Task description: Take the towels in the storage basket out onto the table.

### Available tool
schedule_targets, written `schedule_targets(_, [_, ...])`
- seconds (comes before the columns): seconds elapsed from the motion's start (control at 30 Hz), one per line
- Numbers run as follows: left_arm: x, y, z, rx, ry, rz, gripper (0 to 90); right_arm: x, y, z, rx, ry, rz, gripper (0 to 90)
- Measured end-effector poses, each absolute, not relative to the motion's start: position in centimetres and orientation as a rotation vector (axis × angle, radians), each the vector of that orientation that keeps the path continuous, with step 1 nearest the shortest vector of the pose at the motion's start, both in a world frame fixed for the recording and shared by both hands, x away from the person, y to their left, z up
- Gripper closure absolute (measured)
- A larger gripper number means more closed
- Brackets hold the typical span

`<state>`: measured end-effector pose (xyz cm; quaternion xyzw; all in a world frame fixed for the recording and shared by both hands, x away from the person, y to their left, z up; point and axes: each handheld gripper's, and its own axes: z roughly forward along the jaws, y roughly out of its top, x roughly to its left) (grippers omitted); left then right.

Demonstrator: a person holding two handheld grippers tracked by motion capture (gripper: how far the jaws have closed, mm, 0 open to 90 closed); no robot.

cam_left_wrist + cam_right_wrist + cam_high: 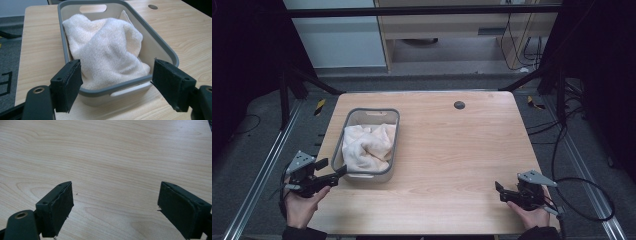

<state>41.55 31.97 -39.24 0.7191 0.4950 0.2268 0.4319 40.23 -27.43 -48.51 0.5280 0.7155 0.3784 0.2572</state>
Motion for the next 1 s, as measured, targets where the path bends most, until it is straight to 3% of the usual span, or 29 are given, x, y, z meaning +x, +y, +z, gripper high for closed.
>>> schedule_targets(1.0, [46.8, 30.5, -35.7, 2.021, 1.124, 0.520, 21.7, 40.4, -27.4, -48.6, 1.425, 1.969, 1.001, 12.6])
